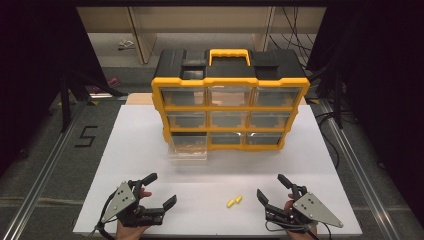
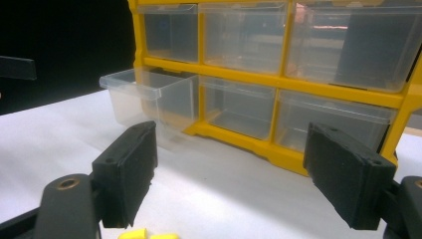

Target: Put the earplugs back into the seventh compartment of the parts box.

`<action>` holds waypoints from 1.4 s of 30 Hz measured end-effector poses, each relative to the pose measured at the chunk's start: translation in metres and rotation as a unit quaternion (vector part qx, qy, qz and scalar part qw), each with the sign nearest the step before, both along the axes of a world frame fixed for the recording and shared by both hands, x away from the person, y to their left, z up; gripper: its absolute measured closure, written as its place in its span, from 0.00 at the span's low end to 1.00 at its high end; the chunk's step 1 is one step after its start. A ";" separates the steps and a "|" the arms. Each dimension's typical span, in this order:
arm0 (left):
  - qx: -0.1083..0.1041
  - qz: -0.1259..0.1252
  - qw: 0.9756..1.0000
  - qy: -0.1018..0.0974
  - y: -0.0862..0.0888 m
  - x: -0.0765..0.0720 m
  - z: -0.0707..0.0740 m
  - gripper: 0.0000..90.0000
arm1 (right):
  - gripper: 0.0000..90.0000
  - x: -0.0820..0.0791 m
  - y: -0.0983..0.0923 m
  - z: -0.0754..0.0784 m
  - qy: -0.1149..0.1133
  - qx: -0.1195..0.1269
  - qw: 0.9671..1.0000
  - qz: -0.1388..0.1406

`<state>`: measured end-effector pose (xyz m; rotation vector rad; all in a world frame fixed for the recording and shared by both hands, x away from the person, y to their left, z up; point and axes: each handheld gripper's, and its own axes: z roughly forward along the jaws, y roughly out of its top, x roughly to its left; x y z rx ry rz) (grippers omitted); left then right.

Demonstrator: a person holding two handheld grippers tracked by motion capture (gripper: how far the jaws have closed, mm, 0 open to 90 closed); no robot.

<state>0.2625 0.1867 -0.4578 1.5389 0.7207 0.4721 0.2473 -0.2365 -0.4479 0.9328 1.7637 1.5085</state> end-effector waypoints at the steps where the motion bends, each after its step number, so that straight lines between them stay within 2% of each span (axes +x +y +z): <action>1: 0.000 0.000 1.000 -0.001 0.000 0.000 0.000 0.08 | 0.25 0.000 0.000 0.000 0.000 0.000 1.000 0.000; 15: 0.005 0.001 1.000 -0.009 -0.001 -0.002 0.000 0.08 | 0.26 0.001 0.003 -0.001 0.008 -0.008 1.000 0.007; 20: 0.005 0.001 1.000 -0.009 -0.001 -0.002 0.000 0.09 | 0.26 0.002 0.006 -0.001 0.017 -0.017 0.999 0.023; 23: 0.008 0.001 1.000 -0.010 -0.001 -0.002 0.000 0.09 | 0.27 0.003 0.010 -0.001 0.030 -0.033 0.998 0.045; 25: 0.009 0.001 1.000 -0.012 -0.001 -0.002 0.000 0.09 | 0.28 0.004 0.011 -0.001 0.031 -0.041 0.998 0.048; 26: 0.009 0.000 1.000 -0.012 -0.002 -0.002 0.000 0.09 | 0.28 0.004 0.014 -0.001 0.040 -0.053 0.996 0.060; 29: 0.010 0.000 1.000 -0.013 -0.002 -0.002 0.000 0.09 | 0.30 0.005 0.017 -0.001 0.048 -0.063 0.995 0.068; 30: 0.011 0.000 1.000 -0.014 -0.003 -0.002 -0.001 0.09 | 0.32 0.005 0.020 -0.001 0.056 -0.069 0.993 0.078; 37: 0.013 -0.002 1.000 -0.014 -0.003 -0.002 -0.001 0.09 | 0.34 0.009 0.028 0.001 0.087 -0.095 0.987 0.094; 38: 0.012 -0.002 1.000 -0.015 -0.003 -0.002 -0.001 0.09 | 0.34 0.012 0.030 0.001 0.105 -0.111 0.982 0.110; 39: 0.012 -0.002 1.000 -0.015 -0.003 -0.002 -0.001 0.09 | 0.34 0.012 0.030 0.001 0.105 -0.111 0.982 0.110; 40: 0.012 -0.002 1.000 -0.015 -0.004 -0.002 -0.001 0.09 | 0.34 0.015 0.034 0.001 0.116 -0.131 0.978 0.118; 41: 0.013 -0.002 1.000 -0.015 -0.004 -0.002 -0.001 0.09 | 0.34 0.015 0.034 0.001 0.116 -0.131 0.978 0.118; 42: 0.013 -0.002 1.000 -0.016 -0.004 -0.002 -0.001 0.09 | 0.34 0.017 0.037 0.002 0.129 -0.145 0.973 0.128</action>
